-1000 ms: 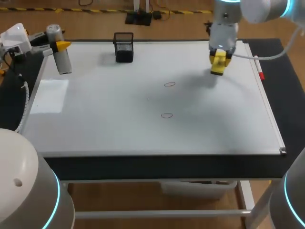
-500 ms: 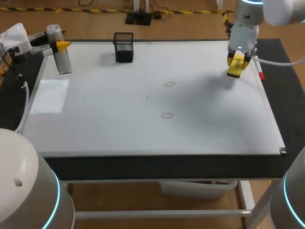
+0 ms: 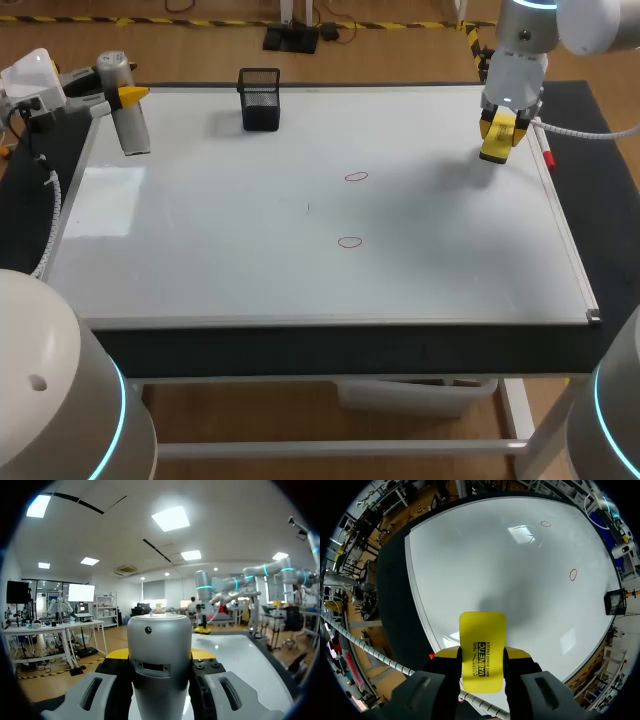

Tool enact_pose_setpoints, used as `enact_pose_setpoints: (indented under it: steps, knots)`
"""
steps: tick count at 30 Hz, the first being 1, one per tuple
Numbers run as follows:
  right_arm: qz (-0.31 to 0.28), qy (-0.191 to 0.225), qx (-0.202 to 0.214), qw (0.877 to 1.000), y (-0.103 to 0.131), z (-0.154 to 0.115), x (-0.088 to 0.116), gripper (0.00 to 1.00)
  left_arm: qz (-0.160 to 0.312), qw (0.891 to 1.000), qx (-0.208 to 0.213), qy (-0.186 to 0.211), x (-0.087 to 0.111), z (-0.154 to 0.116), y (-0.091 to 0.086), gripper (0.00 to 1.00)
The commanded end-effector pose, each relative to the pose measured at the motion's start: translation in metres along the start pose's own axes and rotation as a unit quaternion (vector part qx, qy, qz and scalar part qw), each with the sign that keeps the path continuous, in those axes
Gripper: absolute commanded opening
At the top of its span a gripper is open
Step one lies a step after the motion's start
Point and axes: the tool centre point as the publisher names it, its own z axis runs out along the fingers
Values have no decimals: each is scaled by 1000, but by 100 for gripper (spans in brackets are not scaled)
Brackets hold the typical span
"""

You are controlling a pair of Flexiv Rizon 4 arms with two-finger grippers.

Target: Pick up the inspection probe, press it on each red-marked spot on the whiteboard one by one, put down the probe, pick up the eraser, and wipe off all the red marks.

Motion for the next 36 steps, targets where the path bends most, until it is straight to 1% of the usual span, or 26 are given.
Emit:
enact_pose_setpoints:
  steps: [1, 4, 10, 20, 26, 32, 36]
  knots:
    - [-1, 1, 1, 1000, 0, -1, 1, 0, 0, 1000, 0, -1, 1, 0, -1, 0]
    - [-1, 1, 1, 1000, 0, -1, 1, 0, -2, 1000, 1, 0, 3, 2, -2, 0]
    - [-1, 1, 1, 1000, 0, -1, 1, 0, -11, 1000, 4, 25, 23, 22, -5, 0]
    - [-1, 1, 1, 1000, 0, -1, 1, 0, -23, 997, 5, 74, 61, 74, -8, 0]
    - [-1, 1, 1, 1000, 0, -1, 1, 0, -34, 995, 4, 96, 85, 108, -7, 0]
    - [-1, 1, 1, 1000, 0, -1, 1, 0, -44, 994, 3, 102, 105, 137, -7, 0]
    - [-1, 1, 1, 1000, 0, -1, 1, 0, -53, 993, 6, 103, 115, 156, -5, 0]
